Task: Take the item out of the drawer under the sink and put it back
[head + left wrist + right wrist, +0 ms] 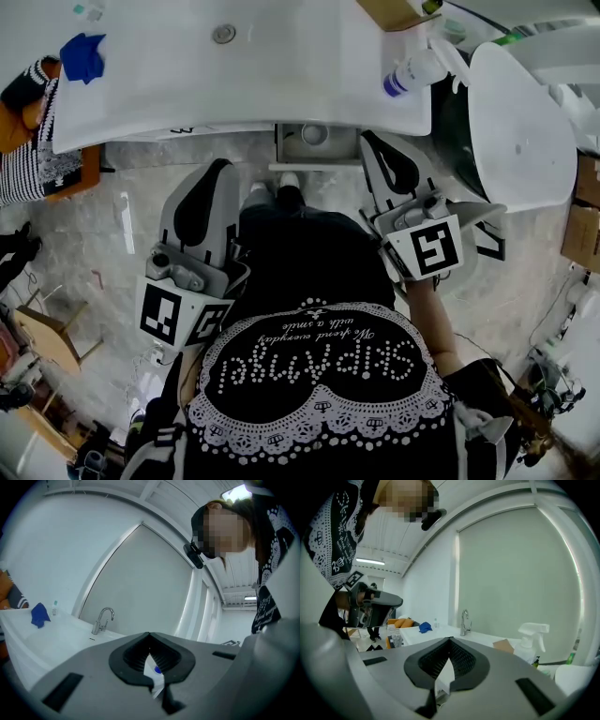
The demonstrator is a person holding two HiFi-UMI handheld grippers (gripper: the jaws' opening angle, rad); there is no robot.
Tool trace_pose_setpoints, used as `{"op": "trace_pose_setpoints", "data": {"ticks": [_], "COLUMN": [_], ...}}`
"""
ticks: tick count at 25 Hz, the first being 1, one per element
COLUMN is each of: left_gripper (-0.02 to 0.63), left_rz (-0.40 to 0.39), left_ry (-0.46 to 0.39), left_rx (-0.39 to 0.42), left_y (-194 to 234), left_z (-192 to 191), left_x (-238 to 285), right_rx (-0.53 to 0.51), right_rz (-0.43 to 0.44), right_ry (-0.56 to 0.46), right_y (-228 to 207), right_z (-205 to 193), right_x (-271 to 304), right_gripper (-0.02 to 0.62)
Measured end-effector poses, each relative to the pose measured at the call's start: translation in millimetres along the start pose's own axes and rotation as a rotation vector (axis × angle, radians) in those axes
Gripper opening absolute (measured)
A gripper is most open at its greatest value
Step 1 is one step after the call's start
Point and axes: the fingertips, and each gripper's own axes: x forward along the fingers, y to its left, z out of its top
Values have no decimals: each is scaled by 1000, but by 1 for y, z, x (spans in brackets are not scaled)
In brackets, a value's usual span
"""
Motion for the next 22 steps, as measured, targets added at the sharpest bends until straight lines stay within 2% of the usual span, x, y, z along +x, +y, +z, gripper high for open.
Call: {"op": "trace_pose_setpoints", "data": {"ticks": [11,16,22], "left_gripper": [5,5,5], "left_rz": [34,-5,-5], "left_ry": [28,1,15], "left_rx": [-21,-4,-5], "left_y": [4,0,2], "left_z": [-1,0,-3], "left_x": [1,1,-1], "right_rx": [51,60,88], "right_rz": [-48,-85,-90], "right_ry": [-19,-20,-27], "right_y": [-5,-6,4], "right_z": [10,11,10], "right_x": [-19,-32,-36], "right_gripper": [17,17,17]}}
